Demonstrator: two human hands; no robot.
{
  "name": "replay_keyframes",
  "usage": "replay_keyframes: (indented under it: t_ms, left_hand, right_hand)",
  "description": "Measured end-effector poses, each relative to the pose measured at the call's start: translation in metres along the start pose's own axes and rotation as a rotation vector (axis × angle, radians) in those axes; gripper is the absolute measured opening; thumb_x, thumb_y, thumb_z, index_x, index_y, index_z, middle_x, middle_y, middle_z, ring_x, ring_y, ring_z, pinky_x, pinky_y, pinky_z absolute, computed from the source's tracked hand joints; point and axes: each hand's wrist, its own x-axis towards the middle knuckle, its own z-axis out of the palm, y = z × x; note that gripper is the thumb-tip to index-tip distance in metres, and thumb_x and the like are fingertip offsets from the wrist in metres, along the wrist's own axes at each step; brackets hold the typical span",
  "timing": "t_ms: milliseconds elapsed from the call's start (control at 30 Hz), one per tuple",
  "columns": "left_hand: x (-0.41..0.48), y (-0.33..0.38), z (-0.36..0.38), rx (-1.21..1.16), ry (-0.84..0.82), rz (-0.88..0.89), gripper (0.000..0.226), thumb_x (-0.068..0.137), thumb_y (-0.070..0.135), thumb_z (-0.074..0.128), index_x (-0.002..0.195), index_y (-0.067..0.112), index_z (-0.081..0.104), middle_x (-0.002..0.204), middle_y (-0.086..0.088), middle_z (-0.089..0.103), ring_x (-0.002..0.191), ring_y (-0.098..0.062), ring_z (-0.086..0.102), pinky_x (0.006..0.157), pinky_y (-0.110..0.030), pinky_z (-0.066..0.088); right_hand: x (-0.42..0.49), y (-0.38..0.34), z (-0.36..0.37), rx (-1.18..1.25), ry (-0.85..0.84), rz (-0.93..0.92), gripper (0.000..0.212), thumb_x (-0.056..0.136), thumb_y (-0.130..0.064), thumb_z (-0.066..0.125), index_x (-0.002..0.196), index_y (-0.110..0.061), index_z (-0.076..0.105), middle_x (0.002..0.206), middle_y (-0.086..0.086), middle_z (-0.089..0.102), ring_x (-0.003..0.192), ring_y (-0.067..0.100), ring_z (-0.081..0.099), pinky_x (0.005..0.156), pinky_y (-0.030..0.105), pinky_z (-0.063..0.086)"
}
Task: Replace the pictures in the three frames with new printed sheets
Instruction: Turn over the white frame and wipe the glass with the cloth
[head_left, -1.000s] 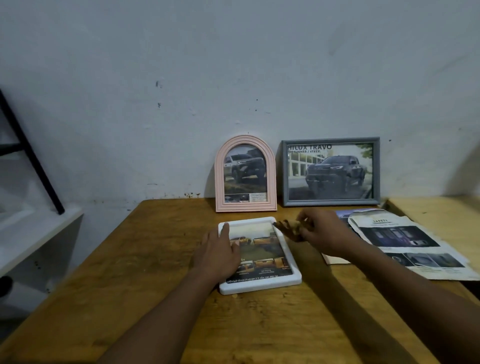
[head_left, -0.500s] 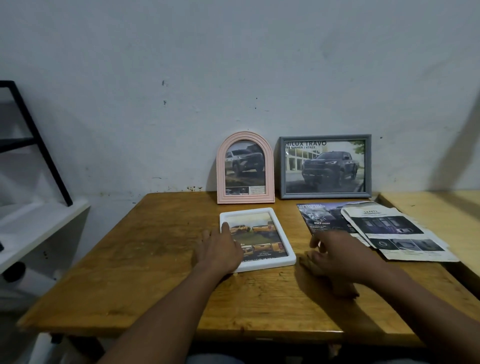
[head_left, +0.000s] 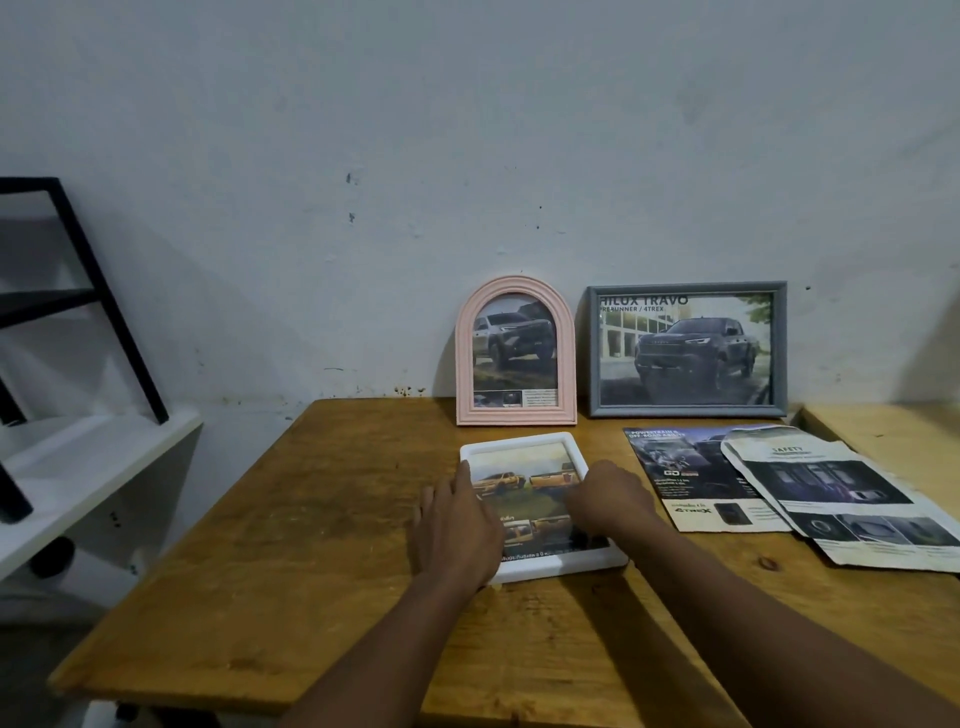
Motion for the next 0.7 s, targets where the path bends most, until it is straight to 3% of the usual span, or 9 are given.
replay_keyframes:
  t_ms: [167,267,333,400,533,600,700]
  left_hand:
    - [-0.001,-0.004,-0.001,-0.267,0.030,0.015,0.059,0.102,0.026,0.053,0.156,0.032,0.029,0.141,0.004,0.051,0.119,-0.013,0.052,0.090,-0.034,0.057]
    - [0.009,-0.015,-0.012,-0.477,0.044,0.019,0.060,0.102,0.014,0.054,0.154,0.036,0.033,0.144,0.002,0.046,0.113,-0.011,0.055,0.073,-0.022,0.058]
    - [0.021,-0.024,-0.027,-0.582,0.057,0.030,0.062,0.102,0.012,0.055,0.151,0.045,0.035,0.142,0.004,0.047,0.109,-0.011,0.060,0.072,-0.030,0.062]
    - [0.033,-0.033,-0.045,-0.651,0.071,0.031,0.066,0.101,0.012,0.057,0.146,0.056,0.036,0.139,0.007,0.049,0.106,-0.015,0.065,0.069,-0.039,0.064]
    - [0.056,-0.058,-0.076,-0.754,0.059,0.109,0.076,0.100,0.013,0.061,0.147,0.063,0.028,0.142,0.006,0.053,0.114,-0.020,0.064,0.074,-0.042,0.065]
    - [0.070,-0.074,-0.089,-0.656,0.079,0.165,0.081,0.099,0.014,0.062,0.152,0.059,0.020,0.142,0.005,0.051,0.116,-0.021,0.063,0.081,-0.042,0.063]
    - [0.094,-0.095,-0.103,-0.451,0.139,0.227,0.083,0.100,0.014,0.060,0.157,0.048,0.011,0.130,0.003,0.049,0.112,-0.017,0.058,0.090,-0.030,0.059]
  right_hand:
    - [0.006,0.002,-0.009,0.293,-0.056,0.058,0.033,0.089,-0.032,0.071,0.107,-0.011,0.053,0.109,0.013,0.059,0.089,0.025,0.061,0.063,0.032,0.051]
    - [0.007,0.001,-0.019,0.417,-0.092,-0.052,0.023,0.094,-0.015,0.062,0.115,-0.007,0.059,0.101,0.010,0.064,0.088,0.023,0.065,0.066,0.033,0.055]
    - [0.005,-0.005,-0.028,0.477,-0.093,-0.187,0.022,0.095,-0.013,0.061,0.117,-0.014,0.058,0.102,0.006,0.065,0.090,0.021,0.066,0.073,0.036,0.058]
    - [0.004,-0.016,-0.034,0.486,-0.074,-0.362,0.035,0.095,-0.014,0.062,0.126,-0.024,0.052,0.102,0.002,0.065,0.090,0.017,0.068,0.073,0.035,0.059]
    - [0.010,-0.043,-0.032,0.356,-0.026,-0.682,0.076,0.094,-0.016,0.064,0.149,-0.048,0.022,0.102,-0.003,0.064,0.088,0.011,0.068,0.066,0.025,0.057]
    - [0.017,-0.058,-0.026,0.319,-0.021,-0.760,0.086,0.094,-0.018,0.065,0.152,-0.051,0.011,0.114,-0.008,0.063,0.090,0.007,0.068,0.071,0.025,0.059]
    - [0.030,-0.084,-0.014,0.215,-0.022,-0.818,0.092,0.093,-0.018,0.067,0.154,-0.050,0.006,0.132,-0.004,0.056,0.097,0.005,0.063,0.080,0.028,0.057]
